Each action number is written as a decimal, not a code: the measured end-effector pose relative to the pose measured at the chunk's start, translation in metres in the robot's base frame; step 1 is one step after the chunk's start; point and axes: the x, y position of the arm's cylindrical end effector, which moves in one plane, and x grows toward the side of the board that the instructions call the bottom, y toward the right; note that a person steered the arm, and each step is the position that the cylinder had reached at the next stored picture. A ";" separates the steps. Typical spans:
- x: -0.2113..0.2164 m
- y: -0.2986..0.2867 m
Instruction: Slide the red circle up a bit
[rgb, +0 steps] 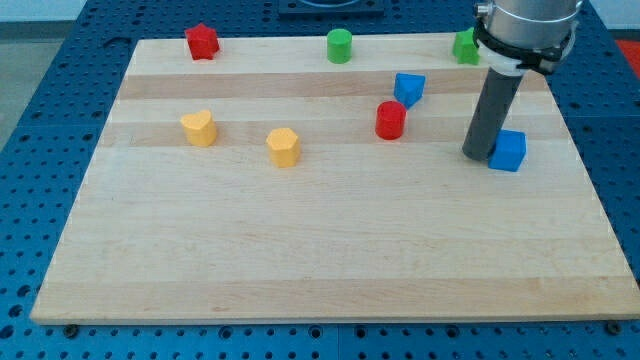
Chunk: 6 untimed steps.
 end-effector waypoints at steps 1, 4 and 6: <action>0.000 -0.008; -0.028 -0.097; -0.053 -0.195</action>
